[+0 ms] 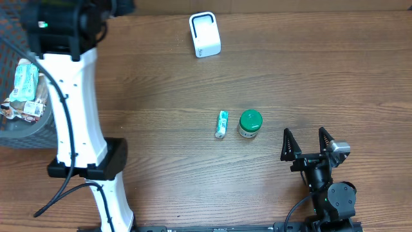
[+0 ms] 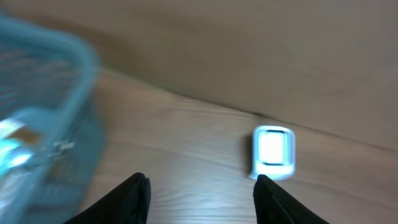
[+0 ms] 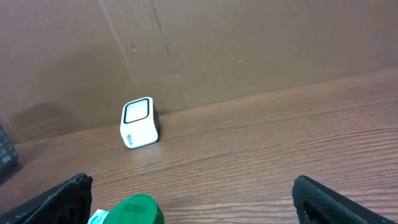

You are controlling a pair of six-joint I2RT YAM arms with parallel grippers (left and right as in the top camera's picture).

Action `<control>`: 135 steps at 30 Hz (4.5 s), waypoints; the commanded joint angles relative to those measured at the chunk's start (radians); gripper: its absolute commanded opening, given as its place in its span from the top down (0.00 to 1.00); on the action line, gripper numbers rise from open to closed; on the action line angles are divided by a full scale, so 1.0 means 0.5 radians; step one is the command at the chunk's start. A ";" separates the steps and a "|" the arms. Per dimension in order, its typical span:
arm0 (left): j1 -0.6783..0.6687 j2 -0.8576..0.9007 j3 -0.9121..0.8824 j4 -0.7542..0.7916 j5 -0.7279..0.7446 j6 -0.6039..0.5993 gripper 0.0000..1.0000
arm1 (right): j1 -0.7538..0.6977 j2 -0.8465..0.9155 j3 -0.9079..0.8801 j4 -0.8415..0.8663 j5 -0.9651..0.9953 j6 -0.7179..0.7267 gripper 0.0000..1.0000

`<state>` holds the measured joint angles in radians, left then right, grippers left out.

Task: Scan the item barcode
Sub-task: 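Move the left gripper back into the grey basket, then grasp the yellow drink bottle in the basket with the left gripper, then lift the bottle out and carry it toward the white scanner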

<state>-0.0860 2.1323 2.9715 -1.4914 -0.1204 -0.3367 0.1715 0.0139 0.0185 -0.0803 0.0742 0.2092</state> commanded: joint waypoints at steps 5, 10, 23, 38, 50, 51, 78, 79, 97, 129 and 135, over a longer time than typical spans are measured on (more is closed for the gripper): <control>0.339 -0.016 -0.039 -0.041 -0.285 -0.108 0.39 | -0.007 -0.020 -0.021 0.006 -0.011 -0.010 0.00; 0.542 -0.011 -0.107 -0.021 -0.283 -0.121 0.33 | -0.007 -0.020 -0.021 0.007 -0.011 -0.010 0.00; 0.815 0.012 -0.593 0.156 -0.291 -0.282 0.30 | -0.007 -0.020 -0.021 0.006 -0.011 -0.010 0.00; 0.932 0.012 -1.147 0.486 -0.213 -0.313 0.27 | -0.007 -0.020 -0.021 0.006 -0.011 -0.010 0.00; 0.932 0.012 -1.451 0.761 -0.071 -0.156 0.20 | -0.007 -0.020 -0.021 0.006 -0.011 -0.010 0.00; 0.932 0.012 -1.480 0.788 -0.071 -0.156 0.20 | -0.007 -0.020 -0.021 0.006 -0.011 -0.010 0.00; 0.933 0.012 -2.071 1.292 0.086 -0.051 0.18 | -0.007 -0.020 -0.021 0.006 -0.011 -0.010 0.00; 0.933 0.012 -2.095 1.312 0.086 -0.050 0.21 | -0.007 -0.020 -0.021 0.007 -0.011 -0.010 0.00; 0.935 -0.049 -2.110 1.383 -0.132 -0.034 0.59 | -0.007 -0.020 -0.021 0.006 -0.011 -0.010 0.00; 0.369 -1.277 -1.875 1.056 -0.212 -0.028 0.61 | -0.007 -0.020 -0.021 0.006 -0.011 -0.010 0.00; -0.021 -1.238 -1.878 0.899 -0.253 -0.031 0.61 | -0.007 -0.020 -0.021 0.007 -0.011 -0.010 0.00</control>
<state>-0.0151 1.5234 2.0167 -1.0309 -0.2203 -0.3626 0.1715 0.0139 0.0181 -0.0807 0.0742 0.2089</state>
